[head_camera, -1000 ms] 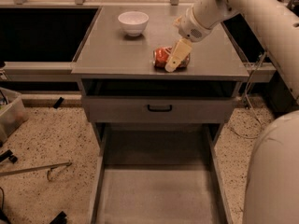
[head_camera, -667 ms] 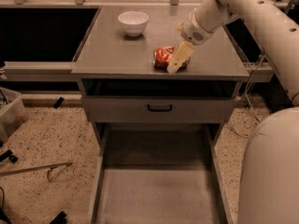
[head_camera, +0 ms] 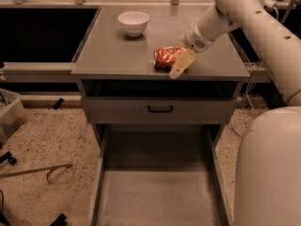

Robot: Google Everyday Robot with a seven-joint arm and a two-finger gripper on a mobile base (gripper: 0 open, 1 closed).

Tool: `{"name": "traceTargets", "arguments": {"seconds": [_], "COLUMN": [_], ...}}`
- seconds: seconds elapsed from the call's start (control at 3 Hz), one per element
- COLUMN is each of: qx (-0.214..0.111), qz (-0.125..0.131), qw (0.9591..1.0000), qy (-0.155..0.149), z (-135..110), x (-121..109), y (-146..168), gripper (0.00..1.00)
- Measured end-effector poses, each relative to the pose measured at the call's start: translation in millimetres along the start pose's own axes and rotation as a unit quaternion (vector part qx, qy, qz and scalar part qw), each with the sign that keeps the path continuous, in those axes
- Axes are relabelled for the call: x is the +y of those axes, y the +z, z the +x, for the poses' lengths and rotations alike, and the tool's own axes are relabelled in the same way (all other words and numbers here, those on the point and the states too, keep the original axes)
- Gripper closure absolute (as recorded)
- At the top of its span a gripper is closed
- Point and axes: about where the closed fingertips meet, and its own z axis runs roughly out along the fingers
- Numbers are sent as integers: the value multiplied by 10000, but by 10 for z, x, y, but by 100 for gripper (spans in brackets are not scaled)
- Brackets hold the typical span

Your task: Place coke can into middle drawer

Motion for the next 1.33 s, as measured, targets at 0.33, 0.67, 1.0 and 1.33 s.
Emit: {"name": "traceTargets", "arguments": {"seconds": [0.33,0.67,1.0,1.33], "qx": [1,1,6,-154], "qz": [-2,-2,27,-15], "qw": [10000,10000,10000,9995], "qy": [0,0,-42,-291], "z": [1,1,-28,-27], "x": [1,1,118,497], "y": [2,2,-93,-370], "gripper": [26,49,72,96]}}
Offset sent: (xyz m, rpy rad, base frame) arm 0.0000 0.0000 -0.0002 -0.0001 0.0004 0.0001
